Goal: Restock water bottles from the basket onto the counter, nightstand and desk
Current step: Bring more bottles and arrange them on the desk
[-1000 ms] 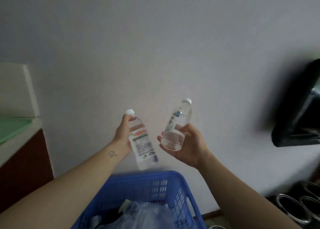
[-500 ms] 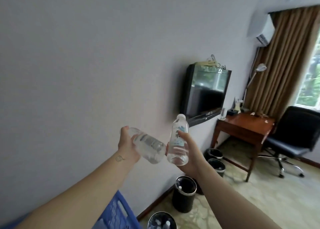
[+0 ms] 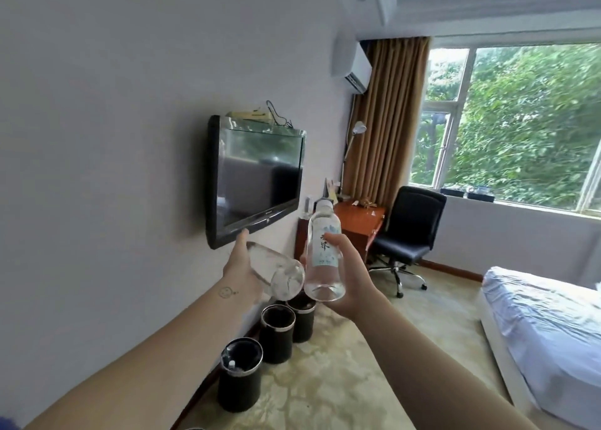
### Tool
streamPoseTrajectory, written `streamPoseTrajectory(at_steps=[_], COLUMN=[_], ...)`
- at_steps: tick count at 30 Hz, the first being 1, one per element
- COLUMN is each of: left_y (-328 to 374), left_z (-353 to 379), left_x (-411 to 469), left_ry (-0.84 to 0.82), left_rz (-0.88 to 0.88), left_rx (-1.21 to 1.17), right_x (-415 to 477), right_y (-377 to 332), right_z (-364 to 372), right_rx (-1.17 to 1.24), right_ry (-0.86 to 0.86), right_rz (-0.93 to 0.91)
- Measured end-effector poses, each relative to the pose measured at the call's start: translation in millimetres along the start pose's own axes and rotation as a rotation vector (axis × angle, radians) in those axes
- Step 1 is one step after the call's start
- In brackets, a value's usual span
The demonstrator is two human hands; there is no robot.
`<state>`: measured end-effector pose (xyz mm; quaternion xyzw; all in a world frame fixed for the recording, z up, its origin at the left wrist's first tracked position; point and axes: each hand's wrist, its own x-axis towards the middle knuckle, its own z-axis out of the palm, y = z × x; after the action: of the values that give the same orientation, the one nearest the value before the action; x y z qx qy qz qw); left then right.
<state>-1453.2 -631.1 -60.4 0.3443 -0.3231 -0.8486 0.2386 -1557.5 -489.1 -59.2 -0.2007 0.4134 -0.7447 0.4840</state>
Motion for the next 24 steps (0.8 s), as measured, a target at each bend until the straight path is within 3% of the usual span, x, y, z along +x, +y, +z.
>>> streamPoseTrajectory(at_steps=[3,9,13,15,20,24], left_y=[-25.4,-79.2,-99.1,-107.3,-116.9,-109.4], left_z=[43.5,122.9,162.1,180.3,221.9,266.9], left_x=[14.8,55.1,78.4,93.1,145.9,197.7], left_ry=[0.037,-0.187,-0.536,-0.617,-0.608,-0.592], left_rz=[0.027,0.132,-0.189,-0.214,-0.15,-0.083], left_rx=[0.103,0.208,0.173,0.218,0.308,0.302], right_x=[-8.5,-12.7,-4.9,1.2,26.9,62.9], right_y=[-28.6,-73.5,-96.7,-107.4,-139.3,-169.9], right_z=[-41.7,-104.7,-143.5,-162.4,-203.6,-231.8], right_rx=[-0.011,0.118,0.123,0.099,0.072,-0.114], right_ry=[0.032,0.051,0.115,0.146,0.117,0.296], right_rz=[-0.022,-0.08,-0.128,-0.143,-0.197,-0.266])
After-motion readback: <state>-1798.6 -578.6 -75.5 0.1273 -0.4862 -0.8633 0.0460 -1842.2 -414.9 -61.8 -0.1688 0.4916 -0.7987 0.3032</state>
